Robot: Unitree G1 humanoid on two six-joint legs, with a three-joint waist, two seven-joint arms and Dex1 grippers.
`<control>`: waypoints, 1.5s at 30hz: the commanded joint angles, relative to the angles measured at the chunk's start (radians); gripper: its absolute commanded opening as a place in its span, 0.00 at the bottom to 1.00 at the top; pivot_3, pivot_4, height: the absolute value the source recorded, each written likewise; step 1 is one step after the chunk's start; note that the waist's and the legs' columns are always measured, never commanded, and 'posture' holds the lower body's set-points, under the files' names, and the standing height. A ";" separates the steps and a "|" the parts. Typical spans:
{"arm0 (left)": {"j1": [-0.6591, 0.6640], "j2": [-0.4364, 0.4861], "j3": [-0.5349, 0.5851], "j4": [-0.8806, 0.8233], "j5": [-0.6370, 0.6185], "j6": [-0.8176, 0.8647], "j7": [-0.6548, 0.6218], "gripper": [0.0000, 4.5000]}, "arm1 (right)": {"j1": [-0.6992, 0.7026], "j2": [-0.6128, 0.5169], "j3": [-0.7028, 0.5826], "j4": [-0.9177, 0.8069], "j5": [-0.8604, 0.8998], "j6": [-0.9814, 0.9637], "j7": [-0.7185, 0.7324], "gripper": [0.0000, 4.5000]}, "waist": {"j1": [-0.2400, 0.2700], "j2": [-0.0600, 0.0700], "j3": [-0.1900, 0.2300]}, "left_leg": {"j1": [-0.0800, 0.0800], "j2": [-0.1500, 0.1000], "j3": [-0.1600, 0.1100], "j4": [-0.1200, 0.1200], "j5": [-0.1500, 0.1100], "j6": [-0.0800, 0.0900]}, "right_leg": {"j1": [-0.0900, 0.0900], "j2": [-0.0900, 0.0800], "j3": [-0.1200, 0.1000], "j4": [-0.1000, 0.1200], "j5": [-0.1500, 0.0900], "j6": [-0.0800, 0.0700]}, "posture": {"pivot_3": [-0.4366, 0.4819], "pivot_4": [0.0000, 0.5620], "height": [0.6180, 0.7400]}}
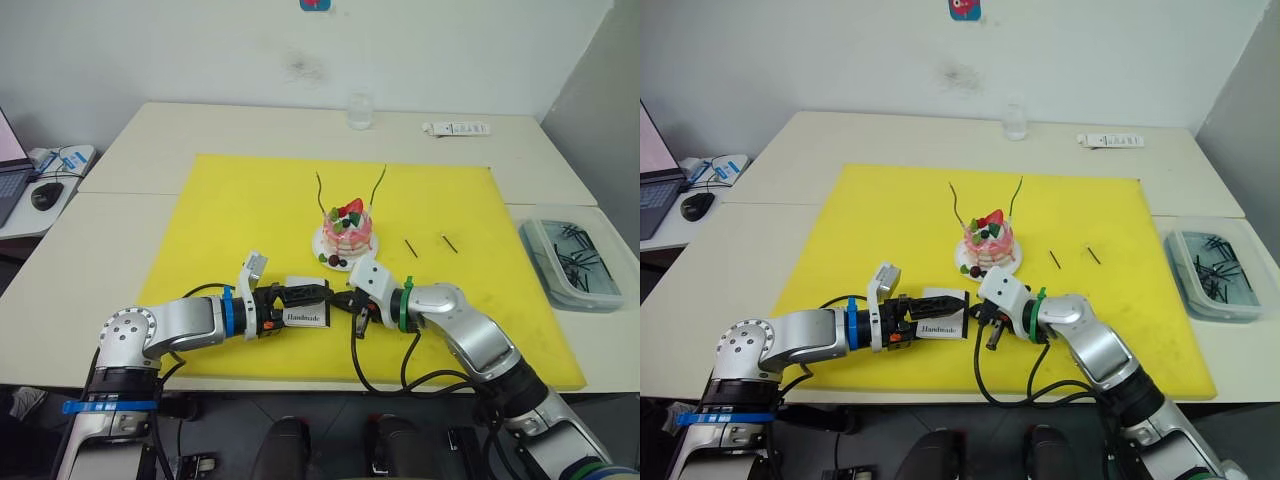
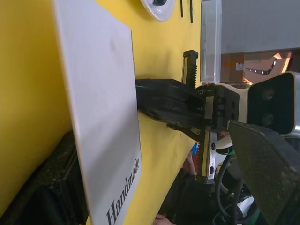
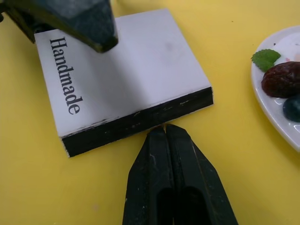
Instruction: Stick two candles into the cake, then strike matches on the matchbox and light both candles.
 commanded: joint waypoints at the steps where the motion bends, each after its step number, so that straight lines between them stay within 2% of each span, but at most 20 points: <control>1: 0.018 0.006 -0.016 -0.006 -0.003 0.011 0.009 1.00 | -0.033 0.043 -0.015 0.044 -0.016 -0.041 -0.029 0.01 | 0.000 0.000 0.000 | 0.000 0.000 0.000 0.000 0.000 0.000 | 0.000 0.000 0.000 0.000 0.000 0.000 | 0.48 0.27 1.00; 7: 0.023 0.011 -0.012 -0.010 -0.003 0.010 0.010 1.00 | -0.038 0.058 -0.027 0.064 -0.015 -0.053 -0.021 0.01 | 0.000 0.000 0.000 | 0.000 0.000 0.000 -0.001 0.000 0.000 | 0.000 0.000 0.000 0.000 0.001 0.002 | 0.48 0.27 1.00; 16: 0.054 0.009 0.020 -0.022 -0.003 -0.028 0.044 1.00 | 0.030 -0.063 -0.102 -0.015 0.000 -0.046 -0.006 0.01 | 0.001 0.000 0.000 | -0.001 0.000 0.000 -0.001 0.000 0.000 | 0.000 0.000 0.000 -0.001 -0.001 -0.001 | 0.48 0.27 1.00; 19: 0.067 0.013 0.029 -0.028 -0.003 -0.029 0.046 0.87 | 0.060 -0.101 -0.141 -0.078 0.019 -0.015 -0.006 0.00 | 0.000 0.000 0.000 | -0.001 0.000 0.000 -0.001 0.000 0.000 | 0.000 0.000 0.000 -0.001 -0.001 -0.001 | 0.48 0.27 1.00; 27: 0.078 0.009 0.037 -0.034 -0.003 -0.026 0.050 0.30 | 0.083 -0.117 -0.168 -0.124 0.024 0.020 -0.015 0.00 | -0.001 0.000 0.000 | -0.001 0.001 0.000 -0.003 0.000 0.000 | -0.001 0.001 0.000 -0.001 0.000 0.000 | 0.48 0.27 1.00; 32: 0.076 0.006 0.047 -0.036 -0.003 -0.026 0.047 0.01 | 0.087 -0.121 -0.180 -0.144 0.029 0.036 -0.015 0.00 | -0.001 0.000 0.000 | -0.001 0.001 0.000 -0.004 0.000 0.000 | -0.002 0.001 0.000 -0.001 -0.001 0.001 | 0.48 0.27 1.00; 38: 0.074 0.034 0.067 -0.090 -0.003 0.002 -0.069 0.01 | 0.110 -0.156 -0.237 -0.193 0.058 0.061 -0.005 0.00 | -0.001 0.000 0.000 | -0.001 0.001 0.000 -0.004 0.000 0.000 | -0.002 0.001 -0.001 -0.001 -0.001 0.001 | 0.48 0.27 1.00; 45: 0.041 0.133 0.089 -0.249 -0.003 0.011 -0.366 0.01 | 0.140 -0.173 -0.390 -0.333 0.227 0.154 0.024 0.00 | 0.000 0.000 0.001 | -0.003 0.001 -0.001 -0.005 0.000 0.000 | -0.003 0.001 -0.001 -0.003 -0.004 -0.004 | 0.48 0.27 1.00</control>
